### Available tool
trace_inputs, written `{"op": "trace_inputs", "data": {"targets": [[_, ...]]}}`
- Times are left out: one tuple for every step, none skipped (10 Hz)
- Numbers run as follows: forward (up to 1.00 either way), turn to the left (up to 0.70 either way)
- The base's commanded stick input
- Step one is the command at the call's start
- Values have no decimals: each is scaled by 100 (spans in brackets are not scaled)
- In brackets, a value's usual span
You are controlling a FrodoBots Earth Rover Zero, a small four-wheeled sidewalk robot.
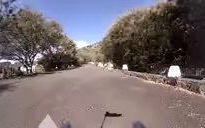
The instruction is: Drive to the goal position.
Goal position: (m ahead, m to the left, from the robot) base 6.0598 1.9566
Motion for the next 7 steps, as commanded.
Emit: {"op": "trace_inputs", "data": {"targets": [[50,0],[50,0],[50,5],[50,14],[50,22],[50,25],[50,25]]}}
